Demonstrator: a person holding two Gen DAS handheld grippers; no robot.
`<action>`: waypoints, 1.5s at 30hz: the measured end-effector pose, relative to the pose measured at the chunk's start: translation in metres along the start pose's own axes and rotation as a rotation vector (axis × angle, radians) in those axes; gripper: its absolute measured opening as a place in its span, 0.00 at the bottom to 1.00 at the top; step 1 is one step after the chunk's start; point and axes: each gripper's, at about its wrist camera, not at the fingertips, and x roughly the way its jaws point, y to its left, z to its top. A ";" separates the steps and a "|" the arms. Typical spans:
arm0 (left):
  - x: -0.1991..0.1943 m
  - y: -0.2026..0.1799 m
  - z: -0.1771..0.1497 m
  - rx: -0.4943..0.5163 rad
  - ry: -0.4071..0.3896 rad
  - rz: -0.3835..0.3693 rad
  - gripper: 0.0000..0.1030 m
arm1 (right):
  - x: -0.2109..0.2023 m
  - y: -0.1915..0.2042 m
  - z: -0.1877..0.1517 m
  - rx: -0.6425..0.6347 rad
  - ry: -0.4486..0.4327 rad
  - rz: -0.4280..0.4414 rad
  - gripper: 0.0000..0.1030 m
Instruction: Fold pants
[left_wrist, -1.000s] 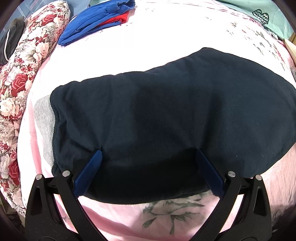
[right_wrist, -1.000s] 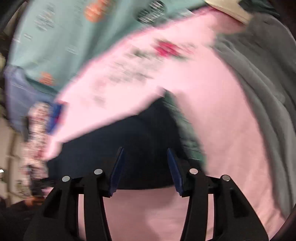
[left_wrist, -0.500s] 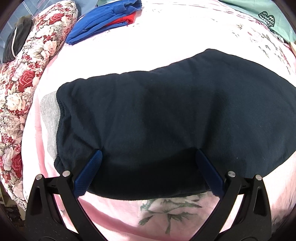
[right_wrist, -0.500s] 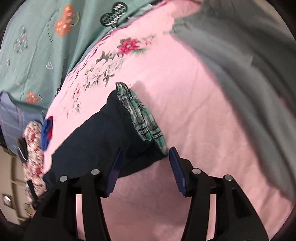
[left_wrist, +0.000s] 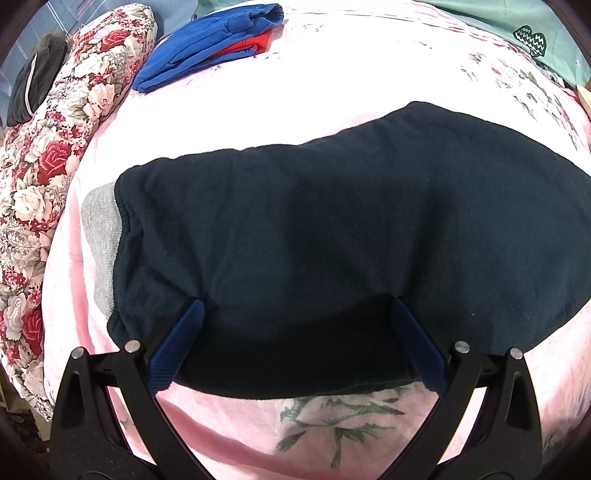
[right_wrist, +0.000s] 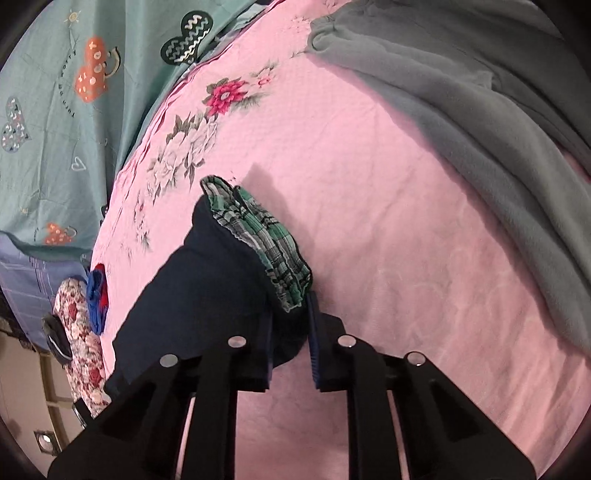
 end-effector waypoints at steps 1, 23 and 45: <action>-0.001 0.001 0.002 0.001 0.005 -0.001 0.98 | -0.007 0.010 0.000 -0.015 -0.027 0.017 0.14; -0.108 0.143 -0.048 -0.157 -0.220 -0.029 0.98 | 0.131 0.317 -0.295 -1.432 0.064 -0.167 0.23; -0.116 0.127 -0.058 -0.222 -0.223 -0.050 0.98 | 0.123 0.319 -0.190 -0.988 0.154 0.003 0.23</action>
